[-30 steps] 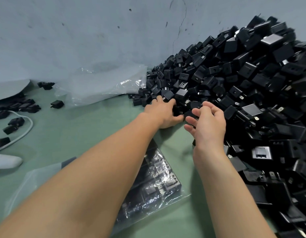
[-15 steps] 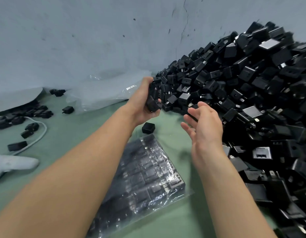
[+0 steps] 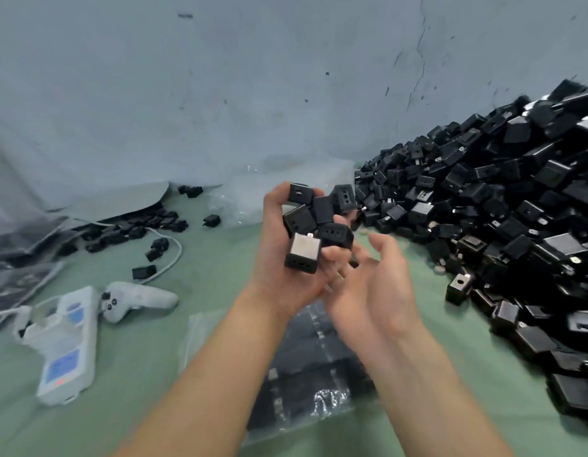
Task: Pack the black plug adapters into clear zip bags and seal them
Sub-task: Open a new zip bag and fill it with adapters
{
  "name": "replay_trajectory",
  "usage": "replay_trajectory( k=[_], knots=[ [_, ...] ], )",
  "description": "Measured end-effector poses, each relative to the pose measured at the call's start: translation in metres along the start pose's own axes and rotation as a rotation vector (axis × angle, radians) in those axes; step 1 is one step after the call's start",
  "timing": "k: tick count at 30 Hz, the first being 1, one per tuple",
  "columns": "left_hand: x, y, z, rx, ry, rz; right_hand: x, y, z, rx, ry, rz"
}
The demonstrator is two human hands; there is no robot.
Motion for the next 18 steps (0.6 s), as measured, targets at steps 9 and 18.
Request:
replay_trajectory(
  k=[9,18],
  knots=[
    [-0.026,0.002,-0.055,-0.076,0.277,0.106,-0.011,0.043,0.007,-0.080,0.225,-0.048],
    [0.072,-0.085,-0.007,0.229,0.273,-0.133,-0.010,-0.063,-0.066,0.074,0.469,-0.295]
  ],
)
Point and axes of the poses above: each hand's wrist, its own x-axis towards the middle knuckle, its own z-axis out of the palm, y = z × x, the point moved 10 cm from there along x, towards the middle knuckle, and after that the axes turned 8 degrees about -x, right-handed, at the moved point
